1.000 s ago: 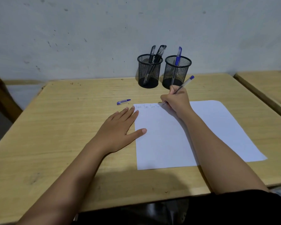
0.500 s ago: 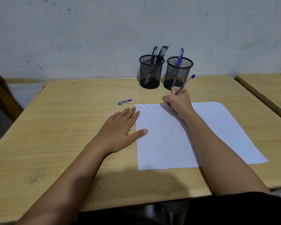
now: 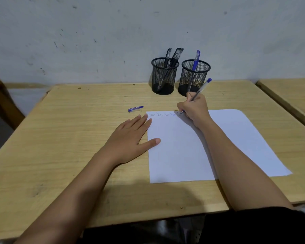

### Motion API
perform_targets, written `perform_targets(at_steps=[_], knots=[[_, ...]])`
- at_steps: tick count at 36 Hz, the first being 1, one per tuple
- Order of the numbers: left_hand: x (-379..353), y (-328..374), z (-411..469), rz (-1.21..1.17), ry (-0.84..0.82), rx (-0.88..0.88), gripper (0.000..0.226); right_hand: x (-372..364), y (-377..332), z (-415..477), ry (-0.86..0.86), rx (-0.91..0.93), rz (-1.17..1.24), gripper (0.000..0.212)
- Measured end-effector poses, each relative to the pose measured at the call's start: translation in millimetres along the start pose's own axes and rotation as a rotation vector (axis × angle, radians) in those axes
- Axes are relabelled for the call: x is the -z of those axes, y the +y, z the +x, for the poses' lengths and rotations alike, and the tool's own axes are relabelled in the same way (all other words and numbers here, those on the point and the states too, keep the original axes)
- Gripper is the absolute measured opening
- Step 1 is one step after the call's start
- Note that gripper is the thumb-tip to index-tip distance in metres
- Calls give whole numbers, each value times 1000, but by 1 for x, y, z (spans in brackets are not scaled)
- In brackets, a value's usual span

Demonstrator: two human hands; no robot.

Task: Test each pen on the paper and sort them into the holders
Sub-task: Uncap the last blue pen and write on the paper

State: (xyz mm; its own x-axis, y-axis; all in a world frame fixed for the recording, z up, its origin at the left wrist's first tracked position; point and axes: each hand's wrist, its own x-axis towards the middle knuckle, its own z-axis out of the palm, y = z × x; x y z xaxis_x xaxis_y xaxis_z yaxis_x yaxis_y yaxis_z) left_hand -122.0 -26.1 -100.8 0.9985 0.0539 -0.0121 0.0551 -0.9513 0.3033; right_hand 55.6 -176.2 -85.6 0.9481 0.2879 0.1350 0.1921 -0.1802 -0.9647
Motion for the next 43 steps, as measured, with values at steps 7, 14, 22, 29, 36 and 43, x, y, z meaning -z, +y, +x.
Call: perform_targets(at_steps=[7, 14, 22, 29, 36, 43], knots=[[0, 0, -1, -10, -4, 0, 89, 0, 0, -2, 8, 19, 10, 45], [1, 1, -1, -8, -5, 2, 90, -1, -1, -4, 56, 8, 16, 45], [1, 0, -1, -2, -17, 3, 85, 0, -5, -6, 52, 0, -16, 43], [1, 0, 0, -25, 1, -3, 86, 4, -7, -5, 121, -64, 193, 46], [4, 2, -1, -50, 16, 1, 75, 6, -11, -10, 85, -105, 607, 39], [5, 3, -3, -89, 59, -11, 69, 7, -18, -17, 47, -129, 662, 12]])
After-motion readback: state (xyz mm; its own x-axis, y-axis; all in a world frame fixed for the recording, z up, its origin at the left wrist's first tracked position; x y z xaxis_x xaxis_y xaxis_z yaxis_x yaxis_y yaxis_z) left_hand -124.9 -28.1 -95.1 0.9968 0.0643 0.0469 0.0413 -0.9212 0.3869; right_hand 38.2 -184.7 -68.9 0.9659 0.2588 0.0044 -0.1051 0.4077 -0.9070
